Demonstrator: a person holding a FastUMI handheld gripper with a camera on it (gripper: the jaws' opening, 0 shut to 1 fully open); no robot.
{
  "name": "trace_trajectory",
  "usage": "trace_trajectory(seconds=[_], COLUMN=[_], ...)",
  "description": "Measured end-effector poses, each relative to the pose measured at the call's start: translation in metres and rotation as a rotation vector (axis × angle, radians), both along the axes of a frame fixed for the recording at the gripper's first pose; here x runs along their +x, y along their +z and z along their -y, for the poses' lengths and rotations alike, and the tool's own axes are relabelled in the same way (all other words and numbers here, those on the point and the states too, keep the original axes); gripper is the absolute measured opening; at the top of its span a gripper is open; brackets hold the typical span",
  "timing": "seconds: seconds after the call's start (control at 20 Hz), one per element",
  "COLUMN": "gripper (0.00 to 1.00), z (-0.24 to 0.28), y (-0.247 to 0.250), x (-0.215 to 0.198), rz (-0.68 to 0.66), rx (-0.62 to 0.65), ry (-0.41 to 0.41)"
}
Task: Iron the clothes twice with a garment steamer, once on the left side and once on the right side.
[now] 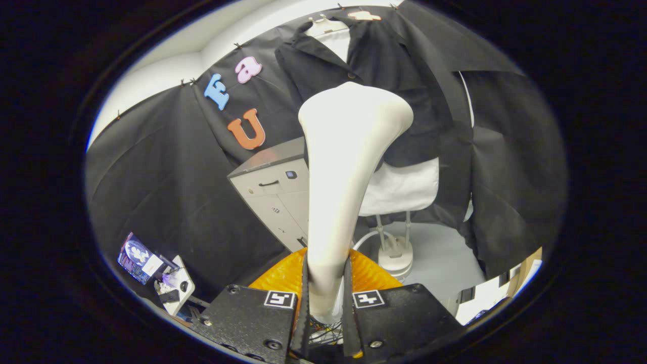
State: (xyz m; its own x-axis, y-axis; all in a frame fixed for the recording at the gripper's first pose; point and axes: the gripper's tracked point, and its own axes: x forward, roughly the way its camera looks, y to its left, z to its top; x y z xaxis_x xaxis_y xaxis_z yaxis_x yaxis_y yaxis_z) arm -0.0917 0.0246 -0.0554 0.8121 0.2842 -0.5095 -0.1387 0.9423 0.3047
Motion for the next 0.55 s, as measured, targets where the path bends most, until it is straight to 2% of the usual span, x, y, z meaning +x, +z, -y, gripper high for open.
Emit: trace_trajectory(seconds=[0.25,0.55], gripper=[0.28,0.28], z=[0.005,0.032], y=[0.030,0.040], x=[-0.019,-0.048], rz=[0.074,0.084], rx=[-0.002,0.038], ry=[0.081,0.172])
